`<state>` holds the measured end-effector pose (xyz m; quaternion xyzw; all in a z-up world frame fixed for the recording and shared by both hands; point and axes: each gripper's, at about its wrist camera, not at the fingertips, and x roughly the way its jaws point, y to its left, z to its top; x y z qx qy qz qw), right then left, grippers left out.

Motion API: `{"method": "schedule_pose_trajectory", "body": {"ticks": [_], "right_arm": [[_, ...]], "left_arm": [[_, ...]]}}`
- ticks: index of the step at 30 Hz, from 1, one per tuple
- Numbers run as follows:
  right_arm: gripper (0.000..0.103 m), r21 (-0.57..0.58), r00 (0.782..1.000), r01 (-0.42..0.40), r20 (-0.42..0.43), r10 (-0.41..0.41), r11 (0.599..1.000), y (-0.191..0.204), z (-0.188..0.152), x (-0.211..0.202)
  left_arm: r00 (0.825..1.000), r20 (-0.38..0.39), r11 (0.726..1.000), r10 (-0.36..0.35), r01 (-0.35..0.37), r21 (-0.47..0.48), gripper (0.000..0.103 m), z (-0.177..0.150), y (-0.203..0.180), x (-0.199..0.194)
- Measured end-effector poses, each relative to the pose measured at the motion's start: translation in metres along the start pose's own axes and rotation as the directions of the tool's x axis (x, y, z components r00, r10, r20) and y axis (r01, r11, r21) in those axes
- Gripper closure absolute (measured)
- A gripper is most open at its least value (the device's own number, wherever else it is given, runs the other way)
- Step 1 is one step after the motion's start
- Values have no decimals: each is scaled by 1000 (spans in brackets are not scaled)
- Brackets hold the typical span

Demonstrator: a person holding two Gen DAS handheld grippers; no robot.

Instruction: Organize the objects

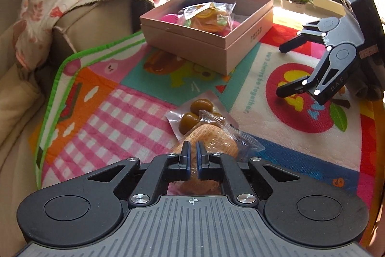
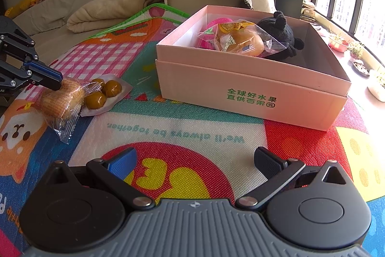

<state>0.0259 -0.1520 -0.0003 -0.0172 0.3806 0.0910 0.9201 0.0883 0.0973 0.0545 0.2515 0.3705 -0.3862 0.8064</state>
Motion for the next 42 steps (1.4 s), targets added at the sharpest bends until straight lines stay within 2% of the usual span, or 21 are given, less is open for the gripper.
{"method": "schedule_pose_trajectory", "body": {"ticks": [3, 5, 8, 10, 11, 13, 15, 21, 24, 26, 31, 33, 37, 40, 42], "right_arm": [[0, 0, 1000, 0, 0, 0, 1000, 0, 0, 0], [0, -1, 1000, 1, 0, -1, 1000, 0, 0, 0], [0, -7, 1000, 6, 0, -6, 1000, 0, 0, 0], [0, -6, 1000, 5, 0, -5, 1000, 0, 0, 0], [0, -6, 1000, 6, 0, -6, 1000, 1, 0, 0], [0, -6, 1000, 6, 0, -6, 1000, 0, 0, -1], [0, -6, 1000, 5, 1, -5, 1000, 0, 0, -1], [0, 12, 1000, -13, 9, 13, 1000, -3, 0, -3], [0, 27, 1000, -27, 14, 27, 999, -5, 0, -4], [0, 34, 999, -34, 17, 33, 999, -7, -1, -5], [0, 61, 998, -58, 28, 56, 996, -12, 0, -6], [0, 87, 996, -82, 37, 79, 993, -17, -1, -7], [0, 149, 990, -138, 59, 131, 979, -30, 0, -10], [0, 181, 988, -152, 67, 142, 972, -36, -1, -16], [0, 147, 988, -153, 56, 146, 977, -34, -6, -24]], "left_arm": [[999, 41, 981, -31, 38, -191, 97, -13, 17, -5], [998, 60, 964, -17, 33, -264, 92, -23, 22, -8], [997, 42, 939, 68, -50, -339, 85, -31, 27, -14], [992, 26, 925, 122, -104, -366, 86, -31, 32, -17], [991, 44, 917, 130, -103, -386, 86, -30, 34, -19], [988, 116, 888, 100, -36, -458, 86, -23, 43, -21], [988, 150, 857, 43, 40, -513, 86, -11, 53, -12], [998, 35, 806, -50, 61, -588, 86, 15, 70, 46], [994, 31, 782, -108, 105, -614, 86, 17, 72, 62], [990, 23, 783, -139, 124, -610, 86, 19, 69, 70], [996, -2, 808, -94, 75, -584, 86, 30, 58, 72], [997, -18, 826, -74, 51, -562, 89, 33, 47, 70], [993, -6, 830, -121, 98, -548, 90, 35, 13, 66], [992, 9, 841, -127, 113, -529, 90, 33, -23, 61], [989, 37, 825, -146, 143, -546, 90, 30, -40, 58]]}}
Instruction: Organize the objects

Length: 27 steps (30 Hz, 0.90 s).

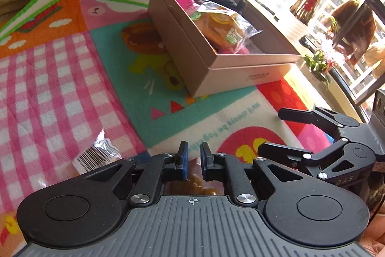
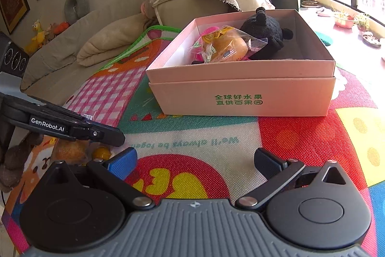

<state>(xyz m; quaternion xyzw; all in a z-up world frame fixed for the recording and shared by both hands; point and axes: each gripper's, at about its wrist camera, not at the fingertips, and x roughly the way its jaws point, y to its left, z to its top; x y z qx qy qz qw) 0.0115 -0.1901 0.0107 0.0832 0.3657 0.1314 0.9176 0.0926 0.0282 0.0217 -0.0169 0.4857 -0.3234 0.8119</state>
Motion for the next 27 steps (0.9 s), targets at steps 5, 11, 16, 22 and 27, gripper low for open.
{"method": "schedule_pose_trajectory", "body": {"ticks": [5, 11, 16, 22, 27], "right_arm": [[0, -180, 999, -18, -37, 12, 984, 24, -24, -25], [0, -406, 998, -49, -44, 34, 912, 82, -43, -30], [0, -465, 994, -91, -98, 51, 881, 115, -30, 7], [3, -462, 986, -141, -146, 82, 876, 134, -9, 40], [20, -489, 988, -128, -139, 68, 863, 138, -19, 21]], "left_arm": [[990, 31, 988, -136, 138, -66, 89, -28, -25, 6], [954, 294, 999, 54, -53, -9, 88, -53, -43, -48], [840, 437, 944, 320, -319, -78, 88, -92, -34, -103], [836, 380, 916, 395, -331, -225, 88, -136, -2, -122], [848, 325, 906, 420, -372, -200, 88, -149, -11, -102]]}}
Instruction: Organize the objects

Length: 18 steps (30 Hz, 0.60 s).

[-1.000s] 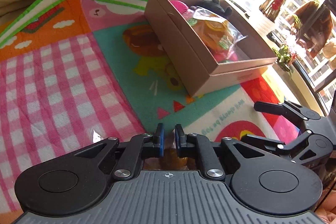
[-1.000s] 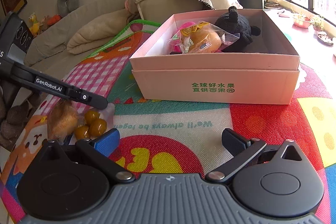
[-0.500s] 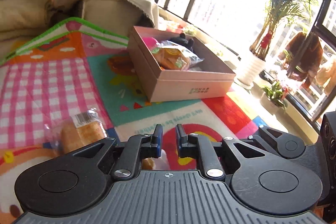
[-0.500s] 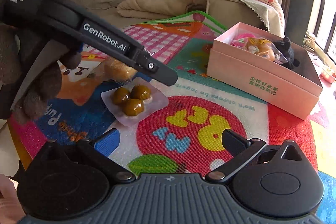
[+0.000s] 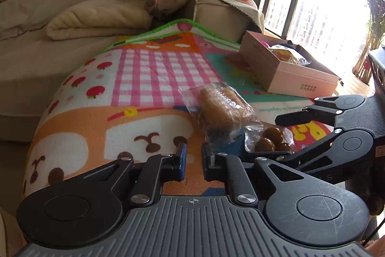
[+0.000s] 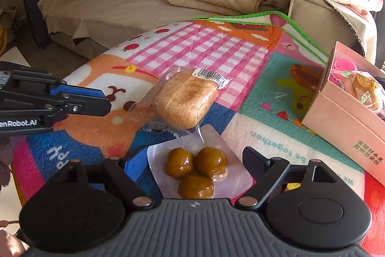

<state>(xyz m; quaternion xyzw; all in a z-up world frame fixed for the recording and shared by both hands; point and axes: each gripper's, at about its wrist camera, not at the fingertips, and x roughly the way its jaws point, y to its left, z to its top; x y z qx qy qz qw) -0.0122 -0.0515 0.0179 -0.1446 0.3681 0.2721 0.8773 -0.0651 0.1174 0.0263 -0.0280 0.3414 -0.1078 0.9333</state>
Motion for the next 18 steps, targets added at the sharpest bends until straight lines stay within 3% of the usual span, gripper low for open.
{"method": "schedule_pose_trajectory", "body": {"ticks": [5, 9, 11, 13, 15, 18], "right_arm": [[20, 68, 996, 82, 14, -83, 994, -25, -31, -27], [20, 185, 977, 207, 13, -213, 961, -63, -53, -43], [20, 232, 963, 255, 21, -267, 939, -79, -63, -48], [13, 285, 954, 277, 33, -298, 918, -90, -73, -51], [7, 342, 953, 268, 42, -299, 901, -99, -81, -52], [5, 368, 949, 279, 33, -312, 887, -103, -81, -52]], "left_arm": [[997, -50, 996, -51, 54, 75, 88, -11, -32, 10], [998, -47, 983, -52, 60, 172, 51, -19, -60, 15], [997, -53, 981, -64, 73, 178, 41, -19, -67, 17], [995, -65, 977, -74, 86, 193, 22, -20, -75, 21], [995, -72, 974, -72, 86, 212, 14, -22, -83, 24], [994, -67, 979, -88, 98, 180, 14, -20, -86, 24]]}}
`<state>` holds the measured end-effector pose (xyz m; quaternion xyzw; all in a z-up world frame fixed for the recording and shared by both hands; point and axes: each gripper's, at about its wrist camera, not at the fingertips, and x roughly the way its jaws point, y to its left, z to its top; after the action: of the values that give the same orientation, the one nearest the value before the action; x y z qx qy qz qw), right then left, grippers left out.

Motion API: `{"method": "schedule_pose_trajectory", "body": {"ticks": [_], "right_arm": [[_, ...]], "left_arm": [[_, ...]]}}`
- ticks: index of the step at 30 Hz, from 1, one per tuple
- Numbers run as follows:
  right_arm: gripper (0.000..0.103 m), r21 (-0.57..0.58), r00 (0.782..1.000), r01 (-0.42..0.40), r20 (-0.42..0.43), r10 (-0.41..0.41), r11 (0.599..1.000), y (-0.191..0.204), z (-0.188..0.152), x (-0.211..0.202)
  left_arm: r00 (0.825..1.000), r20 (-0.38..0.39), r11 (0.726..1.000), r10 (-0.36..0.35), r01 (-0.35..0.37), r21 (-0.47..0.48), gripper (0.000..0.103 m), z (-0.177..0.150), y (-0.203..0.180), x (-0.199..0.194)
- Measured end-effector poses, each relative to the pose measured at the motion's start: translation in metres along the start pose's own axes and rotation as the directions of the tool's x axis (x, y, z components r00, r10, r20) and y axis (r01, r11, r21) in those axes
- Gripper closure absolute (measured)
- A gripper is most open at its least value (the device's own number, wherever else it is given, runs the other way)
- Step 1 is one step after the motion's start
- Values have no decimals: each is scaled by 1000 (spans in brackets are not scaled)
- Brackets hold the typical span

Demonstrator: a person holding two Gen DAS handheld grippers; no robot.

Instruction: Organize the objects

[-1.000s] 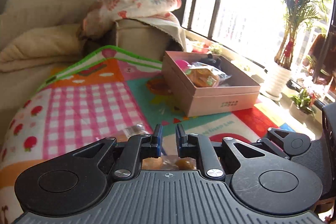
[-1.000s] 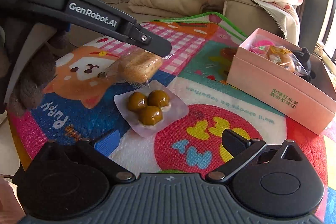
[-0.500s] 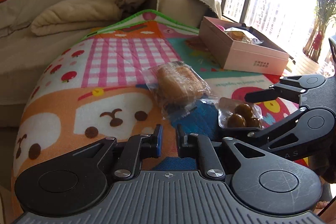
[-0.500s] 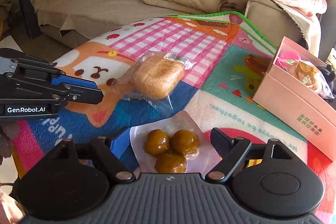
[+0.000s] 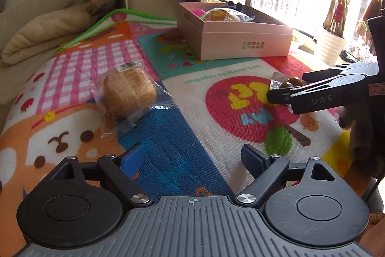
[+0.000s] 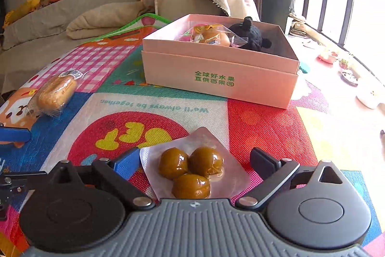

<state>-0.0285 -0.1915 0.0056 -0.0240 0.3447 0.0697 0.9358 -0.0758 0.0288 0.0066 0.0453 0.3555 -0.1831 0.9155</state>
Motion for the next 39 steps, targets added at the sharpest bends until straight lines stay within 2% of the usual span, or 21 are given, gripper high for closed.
{"method": "schedule_pose_trajectory", "body": {"ticks": [2, 3, 4, 6, 8, 10, 12, 14, 15, 21, 25, 29, 31, 32, 34, 35, 36, 37, 39], "right_arm": [[5, -4, 1000, 5, 2, -5, 1000, 1, -1, 0], [5, -5, 1000, 6, 2, -6, 1000, 1, -1, 0], [5, -5, 1000, 6, 2, -6, 1000, 1, -1, 0], [4, -3, 1000, 2, -1, -2, 1000, 1, -1, 1], [3, -7, 1000, -2, -1, 2, 1000, 3, -1, 1], [2, -18, 1000, -16, 0, 16, 1000, 5, -1, 0], [1, -30, 1000, -28, -1, 28, 999, 6, -1, 0], [0, -33, 1000, -29, -2, 29, 999, 7, -2, 0], [0, -32, 1000, -31, -2, 31, 999, 7, -2, 0], [0, -26, 999, -50, -10, 50, 998, 5, -1, 1], [0, -29, 998, -65, -11, 65, 997, 5, -1, 0], [1, -60, 997, -79, -14, 79, 995, 6, -3, -2], [7, -85, 996, -87, -13, 87, 993, 7, -5, -5], [10, -96, 995, -97, -12, 96, 991, 7, -5, -7], [22, -108, 993, -114, -17, 113, 988, 8, -5, -12], [23, -117, 993, -117, -20, 115, 986, 8, -4, -14], [29, -126, 994, -110, -20, 108, 986, 9, -4, -16], [38, -134, 995, -104, -19, 102, 986, 10, -3, -18], [43, -133, 994, -111, -25, 109, 985, 10, -1, -21]], "left_arm": [[998, 54, 998, -21, 24, -60, 21, 4, 3, -10], [994, 108, 997, -6, 14, -80, 23, 6, 5, -17], [982, 182, 994, 42, -23, -108, 23, 13, 9, -26], [961, 242, 980, 138, -97, -174, 23, 25, 19, -32], [957, 213, 961, 197, -145, -235, 23, 39, 33, -21], [960, 149, 944, 235, -189, -271, 23, 48, 45, 0], [969, 84, 939, 232, -201, -278, 23, 55, 51, 23], [971, 65, 937, 229, -202, -284, 22, 56, 54, 37], [973, 60, 937, 223, -197, -289, 19, 57, 54, 42], [980, 40, 944, 193, -174, -280, 20, 52, 46, 59], [982, 51, 946, 184, -163, -280, 28, 51, 44, 57], [980, 70, 960, 184, -164, -226, 29, 49, 40, 54], [981, 95, 967, 171, -149, -206, 42, 47, 39, 49], [981, 104, 971, 161, -139, -196, 44, 46, 38, 47], [985, 112, 979, 132, -112, -169, 46, 45, 37, 44], [987, 112, 983, 119, -101, -153, 46, 44, 35, 43], [988, 111, 987, 105, -89, -137, 47, 43, 33, 42], [990, 111, 989, 93, -79, -123, 47, 42, 31, 41], [992, 107, 994, 64, -53, -100, 48, 40, 27, 37]]}}
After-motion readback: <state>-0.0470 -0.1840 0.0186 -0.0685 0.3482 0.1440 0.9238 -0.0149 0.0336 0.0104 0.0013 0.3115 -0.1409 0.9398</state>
